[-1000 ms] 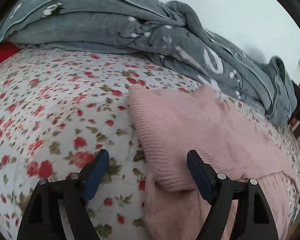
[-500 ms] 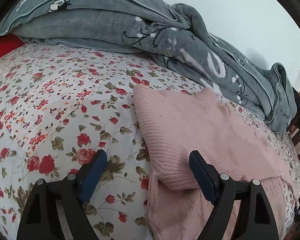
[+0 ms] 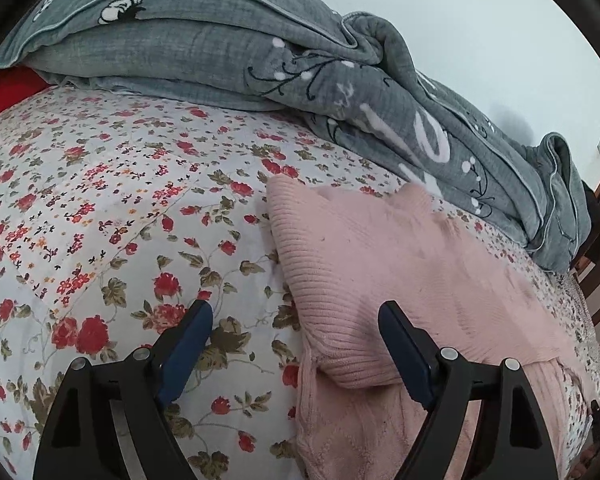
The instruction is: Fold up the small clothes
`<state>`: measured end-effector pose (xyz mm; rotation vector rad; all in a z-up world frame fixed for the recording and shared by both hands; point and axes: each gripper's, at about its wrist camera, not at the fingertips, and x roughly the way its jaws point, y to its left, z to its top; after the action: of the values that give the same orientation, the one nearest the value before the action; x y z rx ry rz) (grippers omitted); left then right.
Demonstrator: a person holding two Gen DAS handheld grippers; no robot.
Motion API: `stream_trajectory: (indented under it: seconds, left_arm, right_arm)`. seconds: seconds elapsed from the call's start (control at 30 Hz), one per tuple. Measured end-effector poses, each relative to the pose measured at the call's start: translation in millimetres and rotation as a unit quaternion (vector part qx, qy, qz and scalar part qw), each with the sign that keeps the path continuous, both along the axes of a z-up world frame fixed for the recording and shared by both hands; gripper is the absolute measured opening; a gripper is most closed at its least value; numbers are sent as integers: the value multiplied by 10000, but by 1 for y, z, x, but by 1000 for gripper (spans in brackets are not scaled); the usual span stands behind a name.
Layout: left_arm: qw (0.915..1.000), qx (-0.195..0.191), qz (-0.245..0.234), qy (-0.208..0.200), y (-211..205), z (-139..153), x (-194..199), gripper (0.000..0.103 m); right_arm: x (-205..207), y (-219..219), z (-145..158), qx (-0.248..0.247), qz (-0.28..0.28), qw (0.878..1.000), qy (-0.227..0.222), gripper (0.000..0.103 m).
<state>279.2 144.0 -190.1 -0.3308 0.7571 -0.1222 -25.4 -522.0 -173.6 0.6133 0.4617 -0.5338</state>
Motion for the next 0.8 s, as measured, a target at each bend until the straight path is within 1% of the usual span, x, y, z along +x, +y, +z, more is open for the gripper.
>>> stream_trajectory:
  seconds: [0.1,0.27,0.4,0.57,0.6,0.63,0.67,0.7,0.77,0.8]
  left_arm:
    - [9999,-118,20,-41,5,0,-2,83]
    - [9997,-228,9,-78,7,0,-3,84]
    - [9993,-363,4,-88,10,1,-4,85]
    - [9978,-658,38,-60,24,3,-11,85]
    - [9979,-637,56,-57,26,5,-13,85]
    - [9986,-480,180,-85,31,10,-17,85]
    - [9991,-144,366,-169,38,17,-25,85]
    - [9987,80,447,-242,44,21,-31,85]
    - [9971,407,557,-323,61,26,-41,86]
    - [9965,501,591,-322,69,27,-42,86]
  right_arm:
    - [1,7,9,-341,-152,9993,87,7]
    - [2,13,32,-538,-272,9981,97,7]
    - [17,23,56,-734,-267,9961,407,6]
    - [40,51,92,-1047,-44,9939,346,6]
    - [46,60,101,-1130,27,9932,293,6]
    - [53,68,110,-1207,102,9923,239,6]
    - [61,81,121,-1281,218,9914,170,6]
    - [67,91,128,-1328,311,9906,118,6]
    - [84,119,146,-1490,565,9872,19,6]
    - [93,135,153,-1596,694,9847,-19,6]
